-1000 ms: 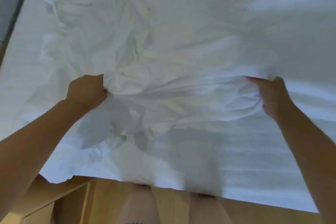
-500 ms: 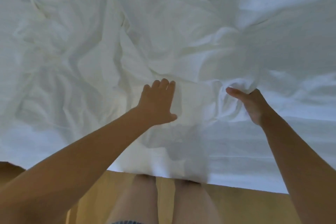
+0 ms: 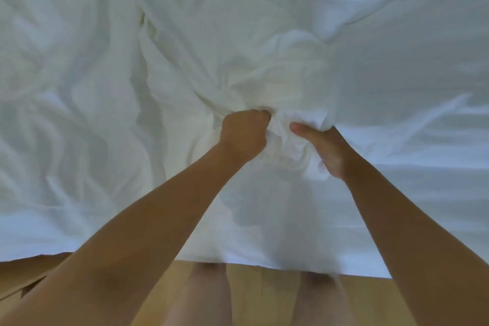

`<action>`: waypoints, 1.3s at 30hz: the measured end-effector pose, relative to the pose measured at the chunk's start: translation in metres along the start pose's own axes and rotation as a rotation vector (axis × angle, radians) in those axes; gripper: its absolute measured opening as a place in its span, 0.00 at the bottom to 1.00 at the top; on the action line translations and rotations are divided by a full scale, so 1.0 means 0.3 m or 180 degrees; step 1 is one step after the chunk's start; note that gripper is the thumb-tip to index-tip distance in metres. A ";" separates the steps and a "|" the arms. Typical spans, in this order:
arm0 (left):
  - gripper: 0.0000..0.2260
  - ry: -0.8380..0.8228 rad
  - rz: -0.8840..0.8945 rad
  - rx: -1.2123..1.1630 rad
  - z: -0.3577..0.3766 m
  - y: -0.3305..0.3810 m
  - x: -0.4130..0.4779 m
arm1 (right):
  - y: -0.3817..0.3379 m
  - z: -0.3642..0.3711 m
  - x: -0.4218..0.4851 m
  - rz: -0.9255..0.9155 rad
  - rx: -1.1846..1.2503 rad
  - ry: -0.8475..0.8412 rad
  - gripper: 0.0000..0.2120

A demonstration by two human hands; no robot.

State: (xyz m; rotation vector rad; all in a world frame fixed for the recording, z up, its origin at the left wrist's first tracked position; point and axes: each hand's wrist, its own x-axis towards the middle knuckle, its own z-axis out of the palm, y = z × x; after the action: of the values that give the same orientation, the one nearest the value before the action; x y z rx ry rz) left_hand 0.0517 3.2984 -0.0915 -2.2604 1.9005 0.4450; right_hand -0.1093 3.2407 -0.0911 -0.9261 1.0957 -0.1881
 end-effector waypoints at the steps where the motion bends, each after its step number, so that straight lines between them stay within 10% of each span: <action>1: 0.12 0.0073 -0.0097 -0.0022 -0.031 0.008 -0.019 | -0.030 -0.030 -0.011 -0.0072 0.0170 -0.0029 0.19; 7: 0.15 0.0307 -0.1445 -0.0252 -0.177 0.010 -0.180 | -0.247 -0.392 -0.166 -0.0627 -0.0061 -0.0753 0.08; 14: 0.19 -0.0369 -0.2025 -0.0123 -0.097 0.174 -0.248 | -0.180 -0.832 -0.262 -0.0450 -0.1108 -0.0098 0.06; 22: 0.51 -0.0392 -0.0719 0.0104 0.037 0.665 -0.066 | -0.065 -0.803 -0.208 -0.0020 -0.0835 -0.0083 0.04; 29: 0.19 -0.0181 -0.0697 0.0395 0.078 0.683 0.146 | -0.003 -0.739 -0.200 -0.0065 -0.2216 -0.0526 0.14; 35: 0.15 0.0373 -0.0300 -0.0274 -0.059 0.665 0.036 | -0.104 -0.744 -0.190 -0.1423 -0.2447 0.1915 0.15; 39: 0.15 0.0543 -0.0570 -0.0137 -0.172 0.644 -0.091 | -0.271 -0.770 -0.239 -0.0813 -0.0942 0.0325 0.11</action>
State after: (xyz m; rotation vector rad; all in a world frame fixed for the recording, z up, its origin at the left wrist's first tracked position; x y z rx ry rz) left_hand -0.1354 3.2728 -0.0201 -2.5427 1.7540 0.2789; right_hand -0.3103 3.1029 -0.0158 -1.3355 1.1150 -0.2906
